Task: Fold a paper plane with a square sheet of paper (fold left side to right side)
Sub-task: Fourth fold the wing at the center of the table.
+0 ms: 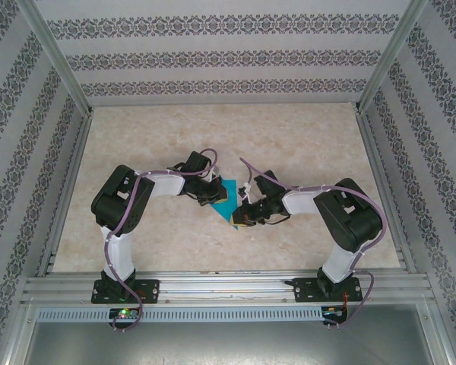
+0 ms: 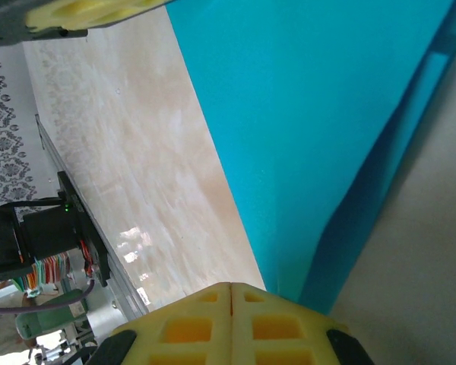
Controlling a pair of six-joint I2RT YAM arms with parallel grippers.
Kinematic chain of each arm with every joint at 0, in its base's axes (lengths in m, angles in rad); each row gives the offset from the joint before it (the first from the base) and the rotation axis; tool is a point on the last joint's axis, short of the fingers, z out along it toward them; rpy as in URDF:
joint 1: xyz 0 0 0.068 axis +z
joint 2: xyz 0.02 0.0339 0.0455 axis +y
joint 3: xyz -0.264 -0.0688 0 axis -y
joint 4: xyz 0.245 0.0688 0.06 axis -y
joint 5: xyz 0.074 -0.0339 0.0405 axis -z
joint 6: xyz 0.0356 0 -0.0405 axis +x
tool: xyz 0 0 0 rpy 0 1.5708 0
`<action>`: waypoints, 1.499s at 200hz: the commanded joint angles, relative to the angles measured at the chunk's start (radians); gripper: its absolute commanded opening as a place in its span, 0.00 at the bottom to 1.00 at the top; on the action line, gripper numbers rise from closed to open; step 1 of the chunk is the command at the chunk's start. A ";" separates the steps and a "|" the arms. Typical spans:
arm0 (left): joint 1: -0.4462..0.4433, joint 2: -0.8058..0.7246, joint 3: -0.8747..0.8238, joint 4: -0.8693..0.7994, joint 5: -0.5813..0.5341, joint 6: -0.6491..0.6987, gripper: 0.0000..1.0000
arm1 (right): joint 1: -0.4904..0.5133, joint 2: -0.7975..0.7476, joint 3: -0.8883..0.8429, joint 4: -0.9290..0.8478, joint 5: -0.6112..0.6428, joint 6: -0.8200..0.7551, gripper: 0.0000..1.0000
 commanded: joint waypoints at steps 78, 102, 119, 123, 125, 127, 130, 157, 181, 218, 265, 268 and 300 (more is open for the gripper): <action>-0.001 0.050 -0.011 -0.079 -0.066 0.018 0.00 | 0.005 0.008 -0.024 -0.035 0.028 -0.014 0.00; -0.002 0.050 -0.011 -0.079 -0.066 0.019 0.00 | 0.005 0.006 -0.024 -0.040 0.031 -0.017 0.00; -0.001 0.050 -0.012 -0.079 -0.066 0.019 0.00 | 0.005 0.005 -0.025 -0.043 0.035 -0.019 0.00; -0.001 0.050 -0.012 -0.079 -0.067 0.019 0.00 | 0.005 0.004 -0.026 -0.044 0.037 -0.020 0.00; -0.002 0.050 -0.012 -0.079 -0.068 0.019 0.00 | 0.005 0.003 -0.026 -0.044 0.037 -0.020 0.00; -0.002 0.050 -0.013 -0.079 -0.068 0.019 0.00 | 0.005 0.003 -0.027 -0.045 0.038 -0.020 0.00; -0.001 0.050 -0.012 -0.079 -0.068 0.019 0.00 | 0.005 0.002 -0.027 -0.046 0.040 -0.020 0.00; -0.002 0.052 -0.012 -0.079 -0.068 0.016 0.00 | 0.003 -0.010 -0.033 -0.049 0.052 -0.020 0.00; -0.001 0.051 -0.012 -0.079 -0.068 0.017 0.00 | 0.002 -0.023 -0.030 -0.057 0.051 -0.020 0.00; -0.001 0.050 -0.012 -0.079 -0.068 0.017 0.00 | 0.000 -0.019 -0.028 -0.066 0.048 -0.025 0.00; 0.000 0.052 -0.012 -0.079 -0.068 0.016 0.00 | 0.000 -0.010 -0.036 -0.065 0.043 -0.025 0.00; 0.000 0.052 -0.012 -0.079 -0.069 0.017 0.00 | 0.000 -0.009 -0.036 -0.066 0.043 -0.025 0.00; 0.000 0.052 -0.014 -0.079 -0.069 0.016 0.00 | 0.000 -0.002 -0.040 -0.070 0.052 -0.027 0.00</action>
